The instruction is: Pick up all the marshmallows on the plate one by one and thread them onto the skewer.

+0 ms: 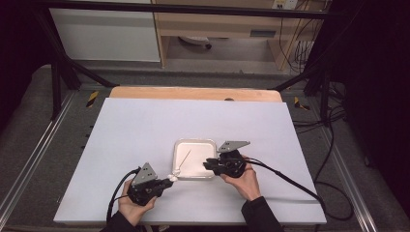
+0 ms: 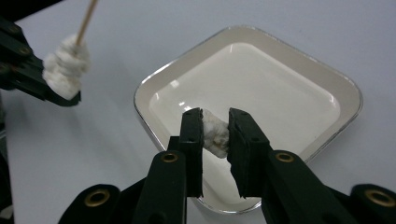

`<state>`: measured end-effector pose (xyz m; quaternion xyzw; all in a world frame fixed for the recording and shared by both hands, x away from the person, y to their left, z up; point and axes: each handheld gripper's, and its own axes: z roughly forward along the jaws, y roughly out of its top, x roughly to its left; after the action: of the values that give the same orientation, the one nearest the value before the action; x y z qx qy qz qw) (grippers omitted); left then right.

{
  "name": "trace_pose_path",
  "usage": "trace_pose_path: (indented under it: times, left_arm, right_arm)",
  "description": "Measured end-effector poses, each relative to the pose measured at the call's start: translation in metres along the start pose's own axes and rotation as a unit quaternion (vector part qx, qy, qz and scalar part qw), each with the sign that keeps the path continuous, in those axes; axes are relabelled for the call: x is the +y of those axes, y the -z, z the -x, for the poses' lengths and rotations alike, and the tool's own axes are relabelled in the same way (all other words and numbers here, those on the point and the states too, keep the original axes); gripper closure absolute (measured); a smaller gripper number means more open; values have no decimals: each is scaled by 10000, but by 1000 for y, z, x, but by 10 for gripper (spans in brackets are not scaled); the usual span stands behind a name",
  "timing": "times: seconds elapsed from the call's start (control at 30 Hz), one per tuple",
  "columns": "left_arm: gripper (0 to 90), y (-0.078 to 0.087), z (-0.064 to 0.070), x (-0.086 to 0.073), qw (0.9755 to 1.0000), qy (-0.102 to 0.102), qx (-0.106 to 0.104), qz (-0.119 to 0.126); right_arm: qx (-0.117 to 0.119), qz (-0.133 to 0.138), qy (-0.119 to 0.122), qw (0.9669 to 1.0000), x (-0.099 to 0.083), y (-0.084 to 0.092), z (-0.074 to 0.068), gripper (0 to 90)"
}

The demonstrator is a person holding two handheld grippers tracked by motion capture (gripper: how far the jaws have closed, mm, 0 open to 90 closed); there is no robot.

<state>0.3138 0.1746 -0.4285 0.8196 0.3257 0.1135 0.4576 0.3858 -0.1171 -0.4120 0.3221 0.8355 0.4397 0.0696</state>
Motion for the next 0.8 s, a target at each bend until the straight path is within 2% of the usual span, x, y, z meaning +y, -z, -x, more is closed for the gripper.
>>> trace_pose_path:
  times: [0.33, 0.5, 0.63, 0.8]
  left_arm:
    - [889, -2, 4, 0, 9999, -77, -82, -3]
    - [888, -3, 6, 1, 9998, -127, -141, 26]
    - [889, -4, 8, 1, 9997, -188, -180, 35]
    - [889, -4, 10, 1, 9993, -264, -234, 89]
  right_arm:
    - [257, 619, -126, 9977, 13, 26, 0, 771]
    - [522, 1056, -245, 9927, 20, 39, -1, 775]
    - [712, 1394, -342, 9871, 26, 48, -3, 774]
    - [809, 1592, -385, 9832, 31, 52, -4, 773]
